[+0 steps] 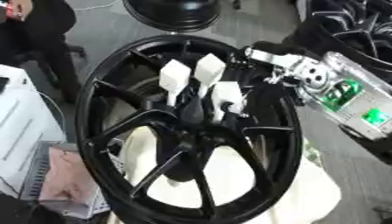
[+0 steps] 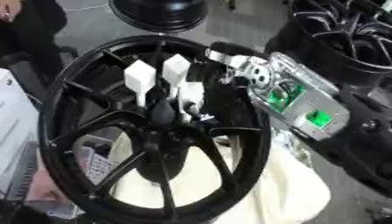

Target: Pull the pin out of the wheel hub.

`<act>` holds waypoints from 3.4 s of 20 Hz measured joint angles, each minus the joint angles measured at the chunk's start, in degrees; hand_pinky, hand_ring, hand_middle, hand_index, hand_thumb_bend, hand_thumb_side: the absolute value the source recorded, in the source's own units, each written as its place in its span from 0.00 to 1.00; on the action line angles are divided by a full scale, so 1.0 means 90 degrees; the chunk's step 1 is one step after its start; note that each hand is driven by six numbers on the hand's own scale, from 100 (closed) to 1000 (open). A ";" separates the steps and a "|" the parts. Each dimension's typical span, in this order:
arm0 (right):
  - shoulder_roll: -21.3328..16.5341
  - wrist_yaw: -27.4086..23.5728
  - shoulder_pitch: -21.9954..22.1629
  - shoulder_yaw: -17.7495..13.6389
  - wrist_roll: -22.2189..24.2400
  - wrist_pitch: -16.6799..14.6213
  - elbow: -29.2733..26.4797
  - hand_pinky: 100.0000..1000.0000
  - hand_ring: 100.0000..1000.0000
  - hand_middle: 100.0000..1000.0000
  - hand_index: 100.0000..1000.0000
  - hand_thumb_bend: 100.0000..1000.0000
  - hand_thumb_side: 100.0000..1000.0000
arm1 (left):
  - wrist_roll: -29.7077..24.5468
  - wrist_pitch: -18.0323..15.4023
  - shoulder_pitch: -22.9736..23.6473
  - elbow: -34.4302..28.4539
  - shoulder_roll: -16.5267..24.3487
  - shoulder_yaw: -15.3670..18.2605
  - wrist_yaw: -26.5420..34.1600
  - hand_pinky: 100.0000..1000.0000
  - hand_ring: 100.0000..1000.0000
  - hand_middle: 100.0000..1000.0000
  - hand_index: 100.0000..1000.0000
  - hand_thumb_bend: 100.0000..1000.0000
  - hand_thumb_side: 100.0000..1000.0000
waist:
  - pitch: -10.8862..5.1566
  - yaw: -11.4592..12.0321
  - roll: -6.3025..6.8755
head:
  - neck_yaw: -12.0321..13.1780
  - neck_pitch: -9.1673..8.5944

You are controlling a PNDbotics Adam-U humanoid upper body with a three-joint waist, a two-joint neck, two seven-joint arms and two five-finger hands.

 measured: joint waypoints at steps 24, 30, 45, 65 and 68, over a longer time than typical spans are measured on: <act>0.0048 -0.0286 0.0049 -0.0005 -0.0185 0.0185 0.0002 0.81 0.59 0.49 0.57 0.19 0.00 | -0.0005 -0.0005 0.0002 0.0000 -0.0010 0.0000 -0.0008 0.80 0.76 0.62 0.82 0.00 0.56 | 0.0008 0.0032 -0.0020 | -0.0021 0.0000; 0.0050 -0.0288 0.0065 -0.0010 -0.0192 0.0192 0.0005 0.82 0.58 0.48 0.56 0.24 0.00 | -0.0009 -0.0009 0.0010 0.0000 -0.0057 0.0000 -0.0008 0.80 0.76 0.62 0.82 0.00 0.57 | 0.0008 0.0040 -0.0023 | -0.0041 0.0000; -0.0125 0.0508 0.0016 -0.0060 -0.0258 0.0255 -0.0113 0.99 0.45 0.29 0.35 0.14 0.00 | -0.0002 -0.0025 0.0065 0.0000 -0.0058 0.0001 -0.0008 0.80 0.76 0.62 0.83 0.00 0.56 | -0.0012 0.0029 0.0023 | -0.0057 0.0000; -0.1091 0.2333 0.0188 -0.1943 -0.0174 0.0173 -0.0600 0.05 0.41 0.29 0.40 0.04 0.00 | 0.0219 0.0037 0.0234 0.0000 -0.0076 0.0136 -0.0004 0.80 0.75 0.62 0.82 0.00 0.56 | -0.0092 -0.0204 0.0150 | -0.0168 -0.0072; -0.1340 0.2612 0.0311 -0.2395 -0.0320 0.0274 -0.0180 0.04 0.40 0.30 0.41 0.04 0.00 | 0.0394 0.0095 0.0318 0.0000 -0.0121 0.0208 -0.0010 0.80 0.75 0.62 0.82 0.00 0.56 | -0.0092 -0.0300 0.0181 | -0.0130 -0.0093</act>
